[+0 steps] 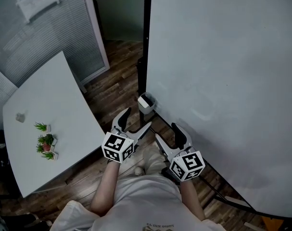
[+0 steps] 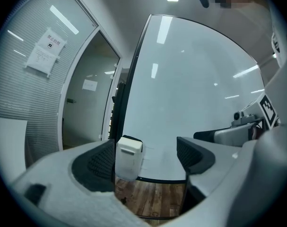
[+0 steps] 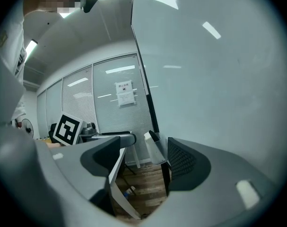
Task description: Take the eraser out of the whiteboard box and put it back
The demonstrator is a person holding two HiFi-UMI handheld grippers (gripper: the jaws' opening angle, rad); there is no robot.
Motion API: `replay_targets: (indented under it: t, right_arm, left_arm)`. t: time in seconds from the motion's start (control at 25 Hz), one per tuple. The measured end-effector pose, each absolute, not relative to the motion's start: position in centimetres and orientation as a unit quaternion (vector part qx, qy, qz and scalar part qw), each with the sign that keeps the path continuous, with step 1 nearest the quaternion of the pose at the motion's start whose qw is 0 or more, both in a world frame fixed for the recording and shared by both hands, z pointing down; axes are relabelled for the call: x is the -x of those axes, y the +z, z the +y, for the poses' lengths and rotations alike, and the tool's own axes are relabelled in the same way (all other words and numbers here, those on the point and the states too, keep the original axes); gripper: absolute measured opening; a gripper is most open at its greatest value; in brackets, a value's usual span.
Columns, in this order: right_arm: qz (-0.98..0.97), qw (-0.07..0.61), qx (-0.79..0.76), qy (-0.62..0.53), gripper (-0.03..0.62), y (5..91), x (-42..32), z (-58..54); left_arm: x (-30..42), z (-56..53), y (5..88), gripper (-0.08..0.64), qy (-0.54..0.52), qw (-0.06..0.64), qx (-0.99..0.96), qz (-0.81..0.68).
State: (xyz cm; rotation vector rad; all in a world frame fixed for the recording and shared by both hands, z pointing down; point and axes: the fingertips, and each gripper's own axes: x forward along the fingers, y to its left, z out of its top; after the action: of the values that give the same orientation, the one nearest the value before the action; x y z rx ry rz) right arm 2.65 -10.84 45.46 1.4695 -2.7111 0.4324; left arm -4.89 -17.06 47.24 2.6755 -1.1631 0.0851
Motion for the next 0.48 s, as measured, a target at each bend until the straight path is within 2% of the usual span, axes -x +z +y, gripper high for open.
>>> replay_targets:
  t: [0.48]
  right_arm:
    - [-0.882, 0.011, -0.448, 0.144, 0.310, 45.8, -1.7, -13.0]
  left_arm:
    - [4.7, -19.6, 47.2, 0.393, 0.032, 0.104, -0.909, -0.403]
